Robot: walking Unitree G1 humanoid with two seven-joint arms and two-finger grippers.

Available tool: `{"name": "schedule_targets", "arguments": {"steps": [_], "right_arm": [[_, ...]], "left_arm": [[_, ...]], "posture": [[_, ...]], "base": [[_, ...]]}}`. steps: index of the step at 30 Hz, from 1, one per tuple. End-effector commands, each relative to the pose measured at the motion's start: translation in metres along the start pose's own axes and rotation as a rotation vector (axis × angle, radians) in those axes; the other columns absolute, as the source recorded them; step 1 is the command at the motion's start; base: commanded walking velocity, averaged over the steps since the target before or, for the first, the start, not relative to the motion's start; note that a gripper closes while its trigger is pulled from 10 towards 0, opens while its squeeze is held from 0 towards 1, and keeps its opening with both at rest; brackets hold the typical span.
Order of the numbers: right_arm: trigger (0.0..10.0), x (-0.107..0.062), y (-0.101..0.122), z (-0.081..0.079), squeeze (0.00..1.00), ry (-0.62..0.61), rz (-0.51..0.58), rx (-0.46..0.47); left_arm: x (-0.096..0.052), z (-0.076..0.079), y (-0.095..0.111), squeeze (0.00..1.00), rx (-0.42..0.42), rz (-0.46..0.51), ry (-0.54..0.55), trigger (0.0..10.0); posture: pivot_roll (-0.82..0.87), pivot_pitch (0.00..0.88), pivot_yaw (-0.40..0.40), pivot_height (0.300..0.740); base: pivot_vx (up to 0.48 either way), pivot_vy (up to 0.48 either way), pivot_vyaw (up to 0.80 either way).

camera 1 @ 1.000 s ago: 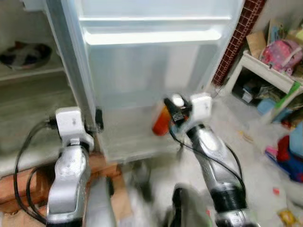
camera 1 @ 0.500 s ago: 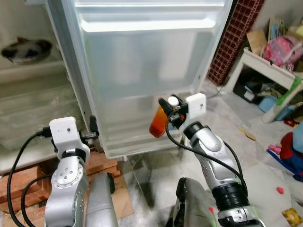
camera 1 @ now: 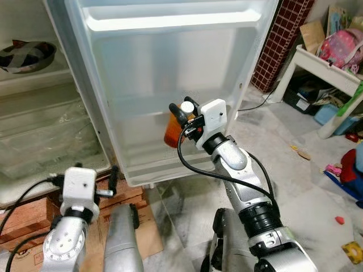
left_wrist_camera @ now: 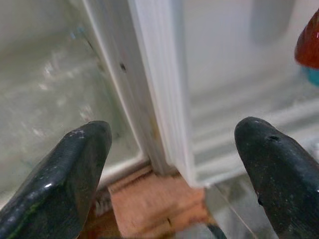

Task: Restocking fridge

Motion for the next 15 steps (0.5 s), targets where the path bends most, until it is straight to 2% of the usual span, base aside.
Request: {"name": "schedule_targets", "arguments": {"steps": [1,4,12,15], "right_arm": [[10.0,0.007,0.013,0.003,0.0,-0.011,0.048,-0.015],[10.0,0.01,0.006,0.002,0.0,0.002,0.025,-0.023],[10.0,0.018,-0.005,-0.007,0.0,0.056,0.006,-0.08],[10.0,0.021,-0.006,-0.012,0.0,0.082,0.009,-0.099]], "left_arm": [[-0.003,0.006,0.012,0.0,0.019,0.05,-0.032,10.0],[-0.005,0.012,0.017,0.0,0.027,0.077,-0.072,10.0],[-0.016,0.008,0.02,0.0,0.058,0.076,-0.046,10.0],[-0.018,0.005,0.027,0.0,0.056,0.096,-0.022,10.0]], "posture": [[0.15,0.12,-0.081,0.543],[0.17,0.137,-0.09,0.543],[0.2,0.168,-0.103,0.543],[0.21,0.171,-0.1,0.543]], "base": [[0.0,0.0,0.0],[0.0,0.0,0.0],[0.0,0.0,0.0],[0.0,0.0,0.0]]}}
Point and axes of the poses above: a point about 5 cm out from each wrist's last joint towards the gripper, its own x axis pointing out of the wrist towards the gripper, its own y axis along the axis of the wrist's last joint, z = x × y, the point moved 4 cm from there along x, pointing out of the wrist towards the gripper, and after that the axes turned 15 degrees about x, right-handed, at the moved point
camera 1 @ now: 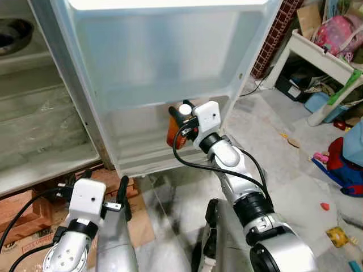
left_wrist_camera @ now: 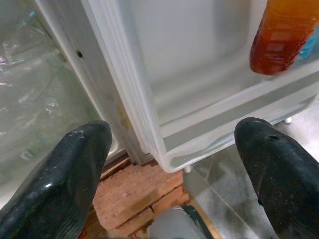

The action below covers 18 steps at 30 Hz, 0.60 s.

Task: Restocking fridge

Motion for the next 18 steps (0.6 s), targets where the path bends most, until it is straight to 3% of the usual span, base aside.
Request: {"name": "schedule_targets", "arguments": {"steps": [1,5,10,18], "right_arm": [[10.0,0.006,0.009,-0.005,0.0,0.025,0.039,-0.037],[10.0,0.008,0.012,-0.01,0.0,0.056,0.069,-0.052],[10.0,0.012,0.013,-0.023,0.0,0.12,0.083,-0.178],[10.0,0.013,0.002,-0.019,0.0,0.114,0.05,-0.289]], "left_arm": [[-0.001,-0.004,0.012,0.0,-0.008,0.029,0.033,10.0],[-0.002,-0.009,0.012,0.0,-0.022,0.016,0.078,10.0],[-0.006,-0.019,0.009,0.0,-0.049,-0.029,0.154,10.0],[-0.009,-0.016,0.011,0.0,-0.056,-0.038,0.141,10.0]], "posture": [[0.21,0.172,-0.1,0.543],[0.22,0.175,-0.101,0.528],[0.23,0.189,-0.11,0.503],[0.24,0.201,-0.105,0.503]], "base": [[0.0,0.0,0.0],[0.0,0.0,0.0],[0.0,0.0,0.0],[0.0,0.0,0.0]]}}
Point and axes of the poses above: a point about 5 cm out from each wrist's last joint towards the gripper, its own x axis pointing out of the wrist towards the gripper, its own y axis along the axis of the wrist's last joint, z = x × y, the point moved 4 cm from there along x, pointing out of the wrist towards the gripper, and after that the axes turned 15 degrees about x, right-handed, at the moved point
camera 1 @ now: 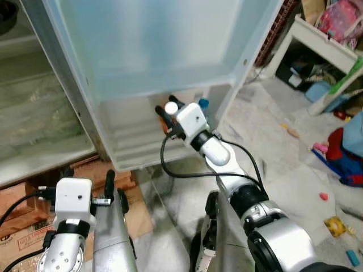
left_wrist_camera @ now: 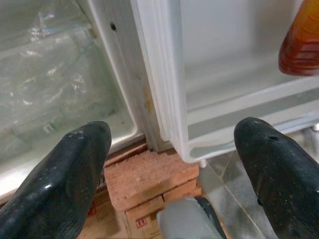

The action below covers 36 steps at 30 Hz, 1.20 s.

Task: Restocking fridge

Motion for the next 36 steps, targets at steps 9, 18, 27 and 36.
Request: {"name": "schedule_targets", "arguments": {"steps": [9,18,27,36], "right_arm": [[10.0,-0.008,-0.032,-0.002,0.0,-0.054,-0.129,-0.173],[10.0,-0.022,-0.059,0.028,0.0,-0.278,-0.302,-0.193],[10.0,-0.023,-0.056,0.051,0.0,-0.409,-0.354,-0.203],[10.0,-0.024,-0.057,0.061,0.5,-0.467,-0.397,-0.177]], "left_arm": [[-0.002,0.001,0.007,0.0,-0.005,0.006,-0.004,10.0],[-0.002,0.001,0.006,0.0,-0.009,-0.006,0.002,10.0],[-0.001,0.001,0.004,0.0,-0.015,-0.015,-0.002,10.0],[0.0,0.0,0.003,0.0,-0.019,-0.027,0.004,10.0]], "posture": [[0.27,0.21,-0.11,0.503],[0.26,0.207,-0.11,0.503],[0.26,0.2,-0.106,0.503],[0.27,0.198,-0.107,0.503]], "base": [[0.0,0.0,0.0],[0.0,0.0,0.0],[0.0,0.0,0.0],[0.0,0.0,0.0]]}}
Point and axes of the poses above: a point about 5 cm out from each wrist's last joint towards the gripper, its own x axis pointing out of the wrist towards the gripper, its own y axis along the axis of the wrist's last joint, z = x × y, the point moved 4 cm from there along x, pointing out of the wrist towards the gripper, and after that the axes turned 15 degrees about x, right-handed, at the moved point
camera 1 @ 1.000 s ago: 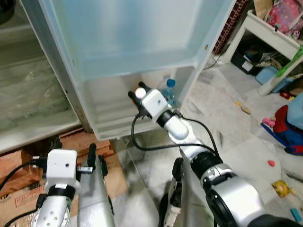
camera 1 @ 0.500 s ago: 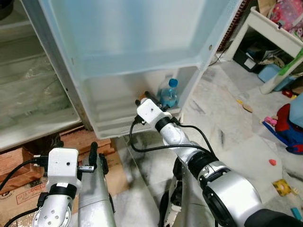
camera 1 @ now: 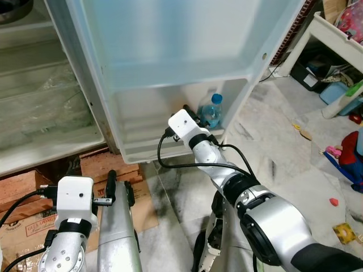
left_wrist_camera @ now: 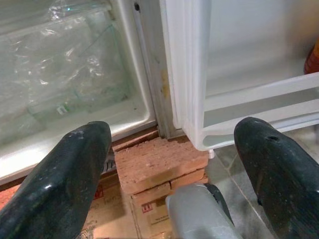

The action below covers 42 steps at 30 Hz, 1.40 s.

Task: Restocking fridge

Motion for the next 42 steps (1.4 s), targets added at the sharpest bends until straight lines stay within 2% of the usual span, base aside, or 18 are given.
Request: {"name": "schedule_targets", "arguments": {"steps": [1,8,9,10,19,25,29,32,37,39,42], "right_arm": [[10.0,-0.006,-0.024,0.034,0.85,-0.13,-0.111,-0.009],[10.0,-0.005,-0.025,0.042,0.86,-0.159,-0.119,-0.018],[10.0,-0.005,-0.025,0.042,0.9,-0.159,-0.124,-0.01],[10.0,-0.006,-0.026,0.043,1.0,-0.16,-0.127,-0.006],[10.0,-0.004,-0.022,0.044,1.0,-0.168,-0.109,0.012],[10.0,-0.003,-0.013,0.044,1.0,-0.12,-0.05,0.092],[10.0,-0.006,-0.015,0.049,1.0,-0.094,-0.035,0.128],[10.0,-0.013,-0.022,0.054,1.0,-0.061,-0.032,0.158],[10.0,-0.031,-0.04,0.081,1.0,-0.097,-0.037,0.22],[10.0,-0.036,-0.042,0.084,1.0,-0.107,-0.035,0.241],[10.0,-0.053,-0.046,0.086,1.0,-0.107,-0.012,0.292]], "left_arm": [[-0.002,-0.001,-0.003,0.0,-0.006,-0.02,0.01,10.0],[-0.001,-0.001,-0.003,0.0,-0.011,-0.028,0.009,10.0],[-0.001,-0.001,-0.004,0.0,-0.011,-0.028,0.01,10.0],[-0.001,-0.001,-0.004,0.0,-0.012,-0.029,0.01,10.0],[0.001,-0.002,-0.004,0.0,-0.012,-0.031,0.012,10.0],[0.005,-0.006,-0.004,0.0,-0.01,-0.029,0.034,10.0],[0.009,-0.011,-0.01,0.0,-0.004,-0.058,0.078,10.0],[0.014,-0.018,-0.017,0.0,-0.004,-0.094,0.127,10.0],[0.029,-0.021,-0.02,0.0,-0.036,-0.099,0.167,10.0],[0.031,-0.02,-0.02,0.0,-0.04,-0.1,0.169,10.0],[0.037,-0.017,-0.02,0.0,-0.054,-0.103,0.166,10.0]], "posture": [[0.27,0.199,-0.107,0.503],[0.26,0.199,-0.107,0.503],[0.26,0.199,-0.107,0.503],[0.26,0.198,-0.106,0.503],[0.26,0.194,-0.103,0.503],[0.25,0.175,-0.1,0.503],[0.23,0.153,-0.102,0.503],[0.21,0.132,-0.103,0.503],[0.18,0.089,-0.098,0.503],[0.17,0.079,-0.097,0.503],[0.16,0.054,-0.093,0.503]], "base": [[0.0,0.0,0.0],[0.0,0.0,0.0],[0.0,0.0,0.0],[0.0,0.0,0.0],[0.0,0.0,0.0],[0.0,0.0,0.0],[0.0,0.0,0.0],[0.0,0.0,0.0],[0.0,0.0,0.0],[0.0,0.0,0.0],[0.0,0.0,0.0]]}}
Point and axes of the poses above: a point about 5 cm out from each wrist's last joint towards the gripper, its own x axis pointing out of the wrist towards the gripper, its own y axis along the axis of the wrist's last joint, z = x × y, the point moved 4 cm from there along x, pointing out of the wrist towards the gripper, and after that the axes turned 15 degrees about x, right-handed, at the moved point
